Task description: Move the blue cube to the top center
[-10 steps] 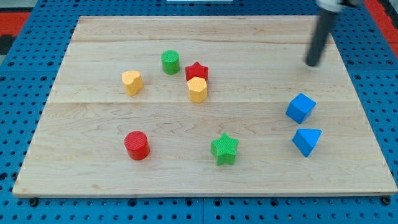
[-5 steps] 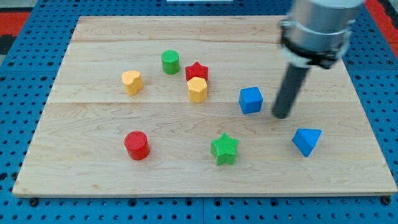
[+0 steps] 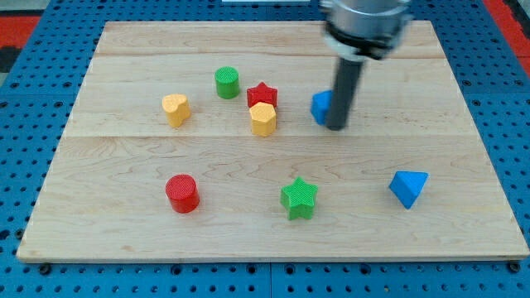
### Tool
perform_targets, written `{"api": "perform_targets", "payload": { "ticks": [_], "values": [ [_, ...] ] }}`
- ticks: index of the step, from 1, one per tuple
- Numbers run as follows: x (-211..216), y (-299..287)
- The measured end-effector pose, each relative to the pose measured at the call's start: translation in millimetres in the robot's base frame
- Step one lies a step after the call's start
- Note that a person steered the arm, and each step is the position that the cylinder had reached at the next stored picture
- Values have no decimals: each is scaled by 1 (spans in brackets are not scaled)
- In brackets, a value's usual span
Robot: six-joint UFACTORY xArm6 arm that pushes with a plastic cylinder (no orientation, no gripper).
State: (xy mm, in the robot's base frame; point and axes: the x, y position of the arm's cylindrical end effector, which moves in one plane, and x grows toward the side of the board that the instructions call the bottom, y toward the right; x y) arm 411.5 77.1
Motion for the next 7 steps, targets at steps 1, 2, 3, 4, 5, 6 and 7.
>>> {"api": "perform_targets", "payload": {
  "ticks": [1, 2, 3, 4, 5, 6, 7],
  "values": [
    [-48, -8],
    [-87, -19],
    [-102, -24],
    [-128, -28],
    [-155, -70],
    [-155, -60],
    [-135, -27]
  ]
}}
